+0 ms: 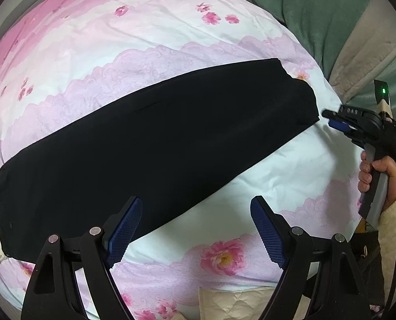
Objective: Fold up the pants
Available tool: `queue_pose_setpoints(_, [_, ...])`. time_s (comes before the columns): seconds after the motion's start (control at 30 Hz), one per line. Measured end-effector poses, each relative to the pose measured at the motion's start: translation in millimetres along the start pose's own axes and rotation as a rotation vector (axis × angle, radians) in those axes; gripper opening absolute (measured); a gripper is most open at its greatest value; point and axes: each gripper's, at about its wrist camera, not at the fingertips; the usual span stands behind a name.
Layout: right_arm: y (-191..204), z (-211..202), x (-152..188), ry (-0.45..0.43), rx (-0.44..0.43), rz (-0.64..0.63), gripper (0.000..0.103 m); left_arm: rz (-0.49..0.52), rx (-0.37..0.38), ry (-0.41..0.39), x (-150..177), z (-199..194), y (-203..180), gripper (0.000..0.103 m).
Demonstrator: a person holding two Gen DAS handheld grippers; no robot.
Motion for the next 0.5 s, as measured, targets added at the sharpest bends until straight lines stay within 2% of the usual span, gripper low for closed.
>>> queue_pose_setpoints(0.1, [3.4, 4.9, 2.9, -0.004, -0.055, 0.012, 0.035, 0.004, -0.006, 0.001, 2.2, -0.6, -1.4, 0.083])
queue_pose_setpoints(0.3, [15.2, 33.2, -3.0, 0.030, -0.045, 0.022, 0.035, -0.015, -0.019, 0.017, 7.0, 0.2, 1.6, 0.083])
queue_pose_setpoints(0.4, [22.4, 45.1, -7.2, 0.052, 0.009, -0.009, 0.035, -0.016, -0.023, 0.019, 6.1, 0.3, 0.2, 0.083])
queue_pose_setpoints(0.43, [23.1, 47.5, -8.4, 0.058, 0.018, -0.017, 0.030, -0.013, -0.022, 0.018, 5.7, -0.2, -1.3, 0.083])
queue_pose_setpoints(0.5, [26.0, 51.0, -9.6, 0.065, 0.071, -0.058, 0.007, -0.009, -0.020, 0.015, 5.2, -1.4, -3.3, 0.083])
Point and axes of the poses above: each gripper's, at about its wrist camera, not at the fingertips, and z roughly the way its jaws point, y to its left, x to its underside, and after that the axes turned 4 degrees about y, right-handed
